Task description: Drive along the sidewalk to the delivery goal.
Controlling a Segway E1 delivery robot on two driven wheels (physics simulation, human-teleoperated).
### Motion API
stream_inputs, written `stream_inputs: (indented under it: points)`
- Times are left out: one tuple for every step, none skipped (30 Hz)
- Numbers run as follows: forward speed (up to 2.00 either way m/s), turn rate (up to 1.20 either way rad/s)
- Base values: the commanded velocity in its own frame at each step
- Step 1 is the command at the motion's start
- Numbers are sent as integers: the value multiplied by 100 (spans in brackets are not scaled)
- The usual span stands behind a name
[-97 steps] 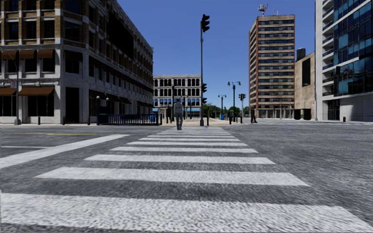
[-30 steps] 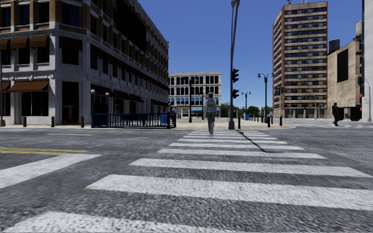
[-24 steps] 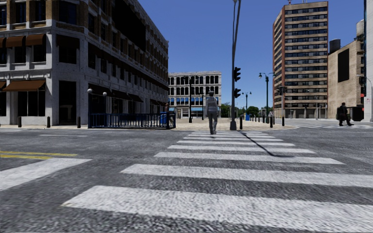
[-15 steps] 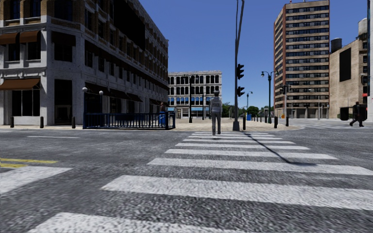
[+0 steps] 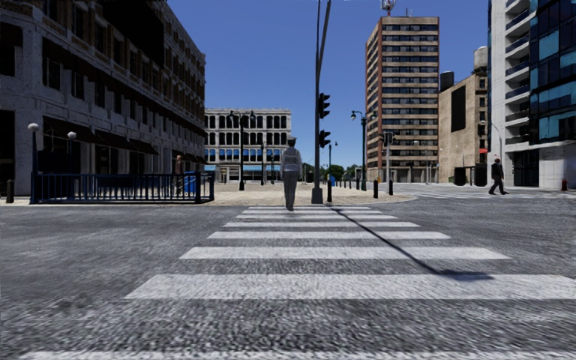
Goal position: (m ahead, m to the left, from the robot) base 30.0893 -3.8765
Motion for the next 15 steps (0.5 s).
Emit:
stream_inputs:
  points:
    - [200, 0]
    - [200, 0]
    - [200, 0]
    - [200, 0]
    - [200, 0]
    - [200, 0]
    - [200, 0]
    - [200, 0]
    - [200, 0]
    - [200, 0]
    - [200, 0]
    - [200, 0]
    - [200, 0]
    - [200, 0]
    - [200, 0]
